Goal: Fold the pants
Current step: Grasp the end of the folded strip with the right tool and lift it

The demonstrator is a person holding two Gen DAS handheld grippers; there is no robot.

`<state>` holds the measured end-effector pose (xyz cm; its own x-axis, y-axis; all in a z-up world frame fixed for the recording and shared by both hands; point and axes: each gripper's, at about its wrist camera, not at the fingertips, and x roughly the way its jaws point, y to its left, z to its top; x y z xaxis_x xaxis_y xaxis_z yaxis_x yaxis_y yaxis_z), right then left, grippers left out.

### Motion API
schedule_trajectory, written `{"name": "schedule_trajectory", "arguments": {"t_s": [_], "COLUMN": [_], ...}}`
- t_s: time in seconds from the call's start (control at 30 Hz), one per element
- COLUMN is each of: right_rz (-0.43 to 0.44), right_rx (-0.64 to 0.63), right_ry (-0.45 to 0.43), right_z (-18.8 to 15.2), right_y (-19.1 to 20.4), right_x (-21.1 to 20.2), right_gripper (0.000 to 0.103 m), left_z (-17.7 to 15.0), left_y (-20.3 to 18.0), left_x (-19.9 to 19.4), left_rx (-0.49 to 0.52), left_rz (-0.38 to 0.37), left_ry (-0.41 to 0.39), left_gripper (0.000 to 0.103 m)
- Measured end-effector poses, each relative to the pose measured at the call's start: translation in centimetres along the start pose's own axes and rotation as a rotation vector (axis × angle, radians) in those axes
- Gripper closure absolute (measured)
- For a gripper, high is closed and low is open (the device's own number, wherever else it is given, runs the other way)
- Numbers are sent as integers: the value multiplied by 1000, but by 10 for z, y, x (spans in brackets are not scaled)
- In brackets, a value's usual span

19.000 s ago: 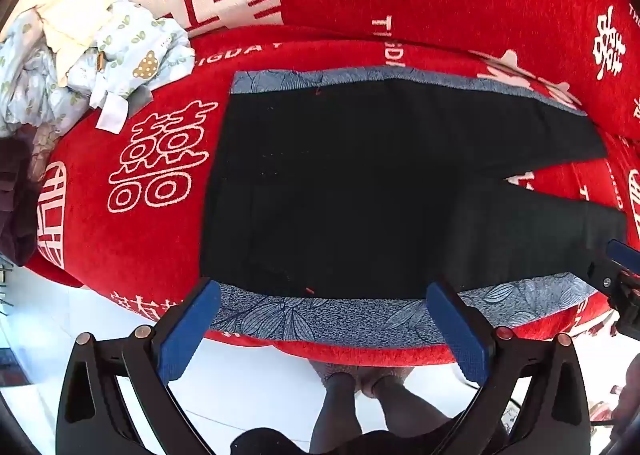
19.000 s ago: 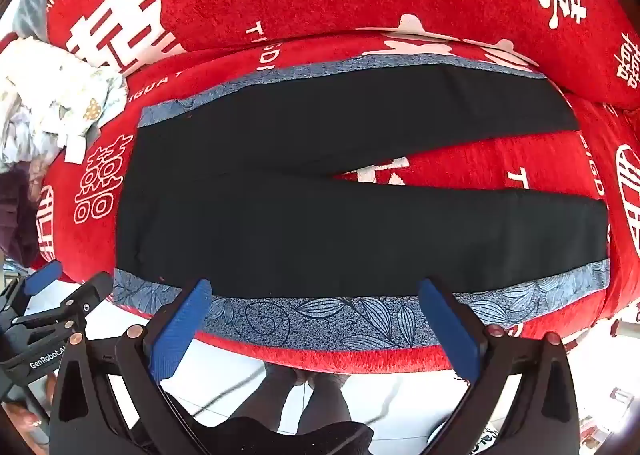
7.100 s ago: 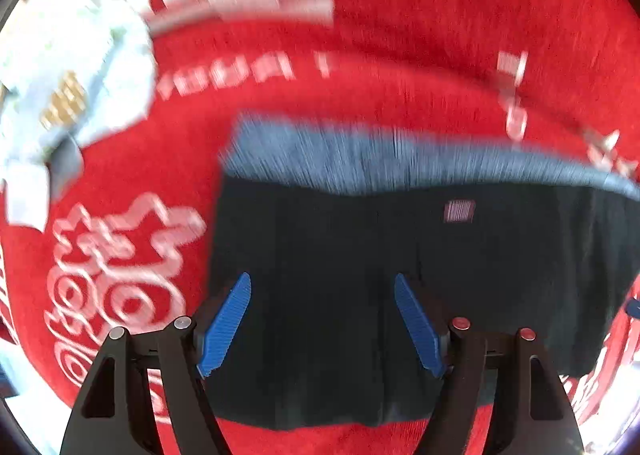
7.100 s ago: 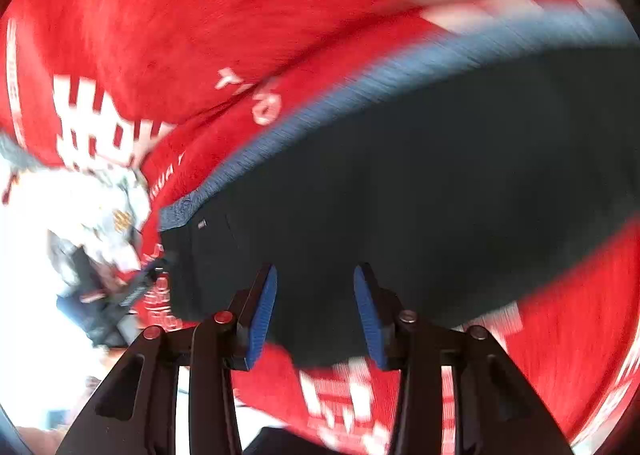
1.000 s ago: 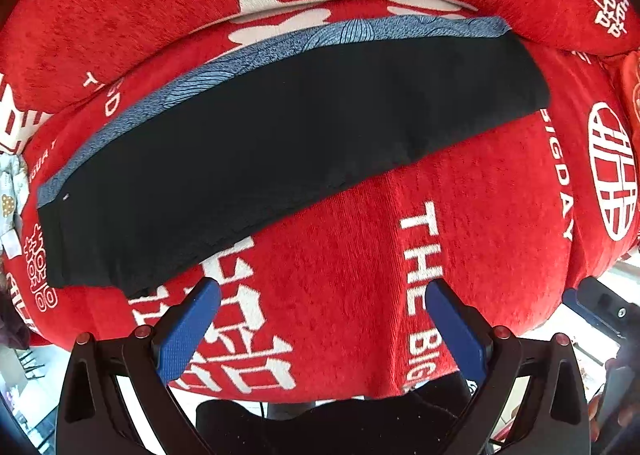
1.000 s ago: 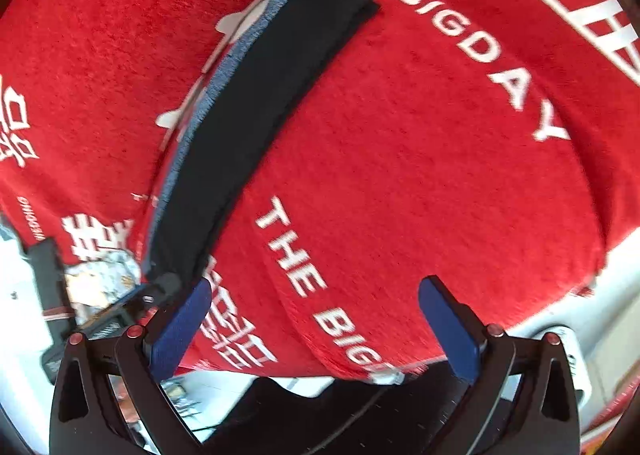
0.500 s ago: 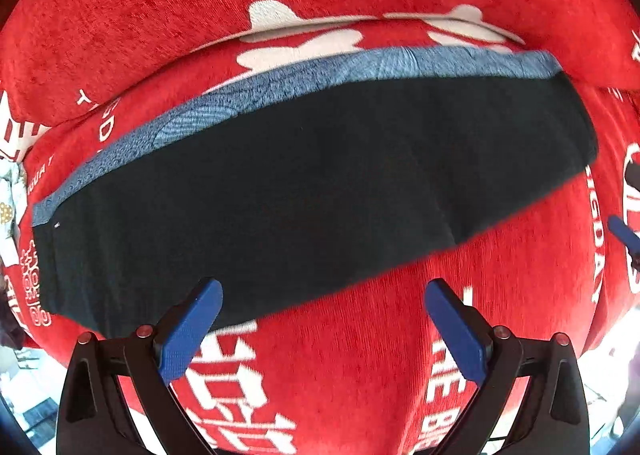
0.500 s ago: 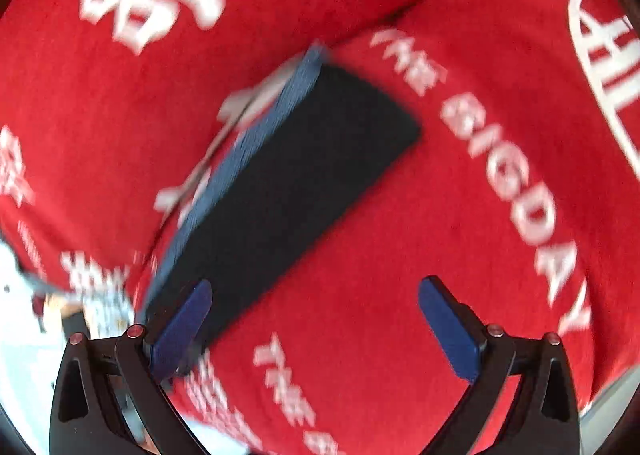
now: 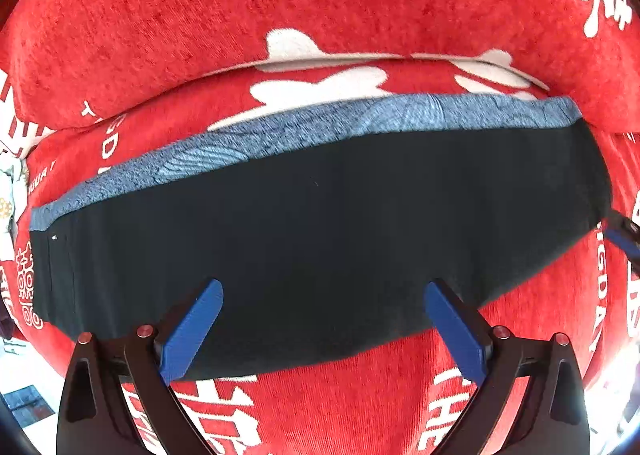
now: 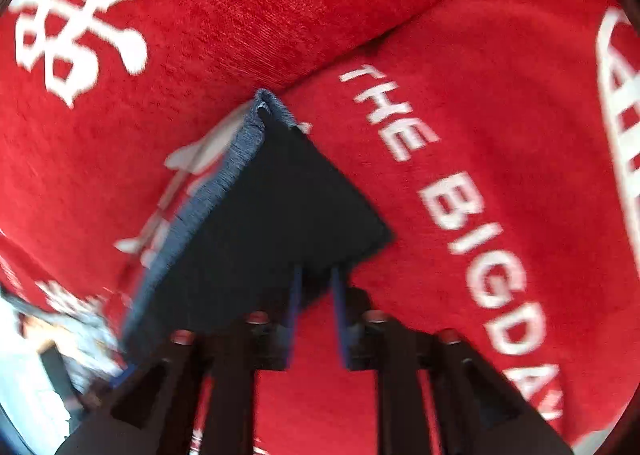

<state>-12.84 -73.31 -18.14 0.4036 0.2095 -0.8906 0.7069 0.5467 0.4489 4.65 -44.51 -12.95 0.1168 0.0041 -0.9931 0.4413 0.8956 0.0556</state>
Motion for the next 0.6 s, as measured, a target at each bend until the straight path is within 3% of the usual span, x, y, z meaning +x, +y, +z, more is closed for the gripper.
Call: {"name": "schedule_trajectory", "arguments": {"t_s": [0.1, 0.17, 0.37, 0.47, 0.6], "right_rz": [45, 35, 164, 135, 105], "right_rx": [24, 17, -118, -180, -183], "right_ry": [10, 17, -86, -24, 70], "right_z": [-1, 5, 46, 59, 54], "right_y": [-3, 2, 56, 86, 89], "right_x": [-10, -16, -53, -20, 58], "right_gripper": [57, 57, 57, 57, 57], "left_z": [6, 9, 24, 43, 54], "left_y": [4, 5, 12, 23, 31], "left_x": [5, 9, 9, 16, 48], "left_rx": [-4, -6, -32, -98, -117], "left_rz": [17, 20, 36, 52, 110], "left_ry": [-7, -4, -59, -98, -98], "left_gripper": [1, 1, 1, 1, 0]}}
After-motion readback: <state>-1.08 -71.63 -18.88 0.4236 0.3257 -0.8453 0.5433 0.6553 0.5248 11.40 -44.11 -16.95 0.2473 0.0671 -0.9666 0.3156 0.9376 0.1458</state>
